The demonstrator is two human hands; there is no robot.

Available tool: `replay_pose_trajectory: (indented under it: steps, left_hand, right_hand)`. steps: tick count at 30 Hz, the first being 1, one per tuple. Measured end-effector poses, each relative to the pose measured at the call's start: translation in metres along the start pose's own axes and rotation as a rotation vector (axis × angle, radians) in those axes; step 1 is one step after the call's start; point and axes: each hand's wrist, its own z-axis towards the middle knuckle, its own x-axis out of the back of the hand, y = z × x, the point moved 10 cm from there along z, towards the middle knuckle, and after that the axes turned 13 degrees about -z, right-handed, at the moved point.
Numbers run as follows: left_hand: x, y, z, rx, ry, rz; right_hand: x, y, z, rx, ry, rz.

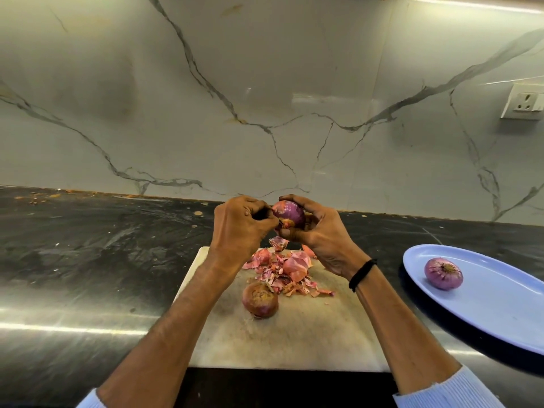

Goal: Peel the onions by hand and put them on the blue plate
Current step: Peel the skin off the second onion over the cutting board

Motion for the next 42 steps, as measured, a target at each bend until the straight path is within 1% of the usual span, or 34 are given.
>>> replay_pose_trajectory:
  steps: [2, 6, 9, 12, 19, 22, 24, 29, 34, 37, 42]
  left_hand:
    - [0.001, -0.001, 0.001, 0.023, -0.006, -0.018]
    - [0.011, -0.009, 0.004, 0.140, 0.066, -0.165]
    - [0.007, -0.012, 0.004, 0.182, 0.029, -0.200]
    - [0.000, -0.008, 0.002, 0.159, -0.020, -0.157]
    - [-0.002, -0.011, 0.000, 0.151, -0.021, -0.078]
    - [0.002, -0.012, 0.001, 0.143, 0.011, -0.045]
    - [0.003, -0.013, 0.002, 0.151, 0.024, -0.048]
    - [-0.001, -0.009, 0.000, 0.160, -0.006, -0.123]
    - [-0.005, -0.011, 0.001, 0.147, -0.037, -0.139]
    - [-0.007, -0.010, 0.002, 0.104, -0.046, -0.099]
    - [-0.009, -0.001, 0.000, -0.037, -0.033, -0.008]
  right_hand:
    - [0.000, -0.001, -0.001, -0.001, -0.007, 0.002]
    - [0.001, -0.006, -0.001, 0.008, 0.006, 0.003]
    - [0.002, -0.010, -0.001, 0.031, 0.033, -0.046]
    - [0.004, -0.013, -0.001, 0.055, 0.046, -0.113]
    - [0.002, -0.009, 0.001, 0.061, 0.031, -0.269]
    - [0.001, -0.007, 0.001, 0.067, 0.024, -0.325]
    - [0.000, -0.007, 0.001, 0.067, 0.023, -0.320]
    - [0.004, -0.009, 0.001, 0.059, 0.041, -0.271]
    - [0.003, -0.008, 0.001, 0.058, 0.035, -0.294]
    - [0.003, -0.006, 0.001, 0.051, 0.040, -0.297]
    - [-0.002, -0.011, -0.002, 0.051, 0.018, -0.287]
